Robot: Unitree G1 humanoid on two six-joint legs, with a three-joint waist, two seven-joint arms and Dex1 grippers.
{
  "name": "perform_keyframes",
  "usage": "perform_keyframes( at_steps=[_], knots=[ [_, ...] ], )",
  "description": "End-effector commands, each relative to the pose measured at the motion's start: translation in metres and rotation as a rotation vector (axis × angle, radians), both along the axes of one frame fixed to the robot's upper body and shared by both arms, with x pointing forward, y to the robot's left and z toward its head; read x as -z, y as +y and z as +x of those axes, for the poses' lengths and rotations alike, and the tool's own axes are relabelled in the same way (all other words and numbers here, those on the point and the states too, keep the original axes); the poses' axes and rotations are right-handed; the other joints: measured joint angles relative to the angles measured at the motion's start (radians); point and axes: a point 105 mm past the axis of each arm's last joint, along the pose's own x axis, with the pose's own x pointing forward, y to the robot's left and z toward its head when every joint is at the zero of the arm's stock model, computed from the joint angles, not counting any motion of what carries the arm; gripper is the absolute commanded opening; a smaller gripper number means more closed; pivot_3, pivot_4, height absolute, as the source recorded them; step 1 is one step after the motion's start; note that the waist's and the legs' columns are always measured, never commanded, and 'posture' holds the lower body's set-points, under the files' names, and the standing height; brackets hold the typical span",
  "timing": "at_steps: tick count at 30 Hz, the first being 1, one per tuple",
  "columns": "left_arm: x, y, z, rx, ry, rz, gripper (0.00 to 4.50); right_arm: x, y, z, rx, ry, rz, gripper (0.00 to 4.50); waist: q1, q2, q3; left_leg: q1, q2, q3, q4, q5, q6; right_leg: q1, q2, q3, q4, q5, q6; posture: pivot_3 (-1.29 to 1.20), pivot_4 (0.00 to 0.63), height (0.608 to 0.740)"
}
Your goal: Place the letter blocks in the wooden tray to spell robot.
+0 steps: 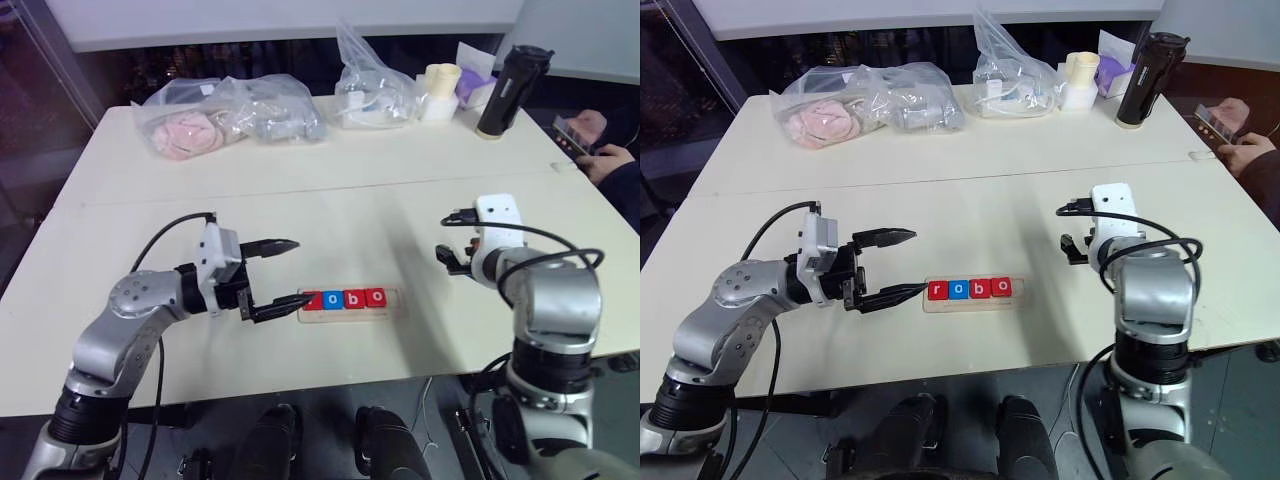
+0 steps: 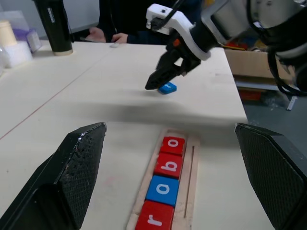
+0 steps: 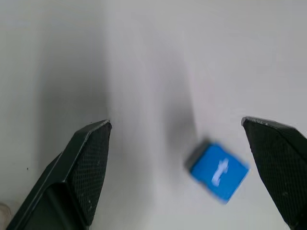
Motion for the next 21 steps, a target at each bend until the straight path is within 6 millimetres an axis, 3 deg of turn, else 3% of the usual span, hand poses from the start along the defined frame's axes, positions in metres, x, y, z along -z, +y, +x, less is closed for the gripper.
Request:
perform_keyframes(
  at_steps=[1,7,12,21],
  knots=[
    [-0.008,-0.003,-0.003,0.019,-0.051,-0.006,4.50,-0.008,-0.016,-0.006,0.179,-0.053,0.007,4.43,-0.001,0.000,0.000,0.000,0.000,0.000,0.000,0.000,0.000,0.000,0.000,0.000,0.000,0.000,0.001,0.00,0.150,0.740],
    [-0.008,-0.003,-0.004,0.016,-0.051,-0.005,4.50,-0.005,-0.021,-0.004,0.269,-0.040,0.049,4.43,-0.004,0.000,0.000,0.002,0.000,0.000,0.000,0.000,0.000,-0.001,0.000,0.000,0.004,0.001,0.002,0.00,0.150,0.740],
    [-0.009,-0.001,-0.005,0.004,-0.054,-0.002,4.50,0.021,-0.015,-0.003,0.288,0.052,0.157,4.43,-0.010,0.000,0.000,0.004,0.001,0.000,-0.001,0.000,0.000,0.000,0.001,0.000,0.007,0.001,0.002,0.00,0.150,0.740],
    [-0.009,0.000,-0.006,-0.007,-0.057,0.002,4.50,0.041,-0.015,-0.005,0.353,0.124,0.250,4.43,-0.021,0.000,0.000,0.007,0.001,0.000,-0.001,0.000,0.000,0.002,0.001,0.000,0.007,0.000,0.000,0.00,0.150,0.740]
  ],
)
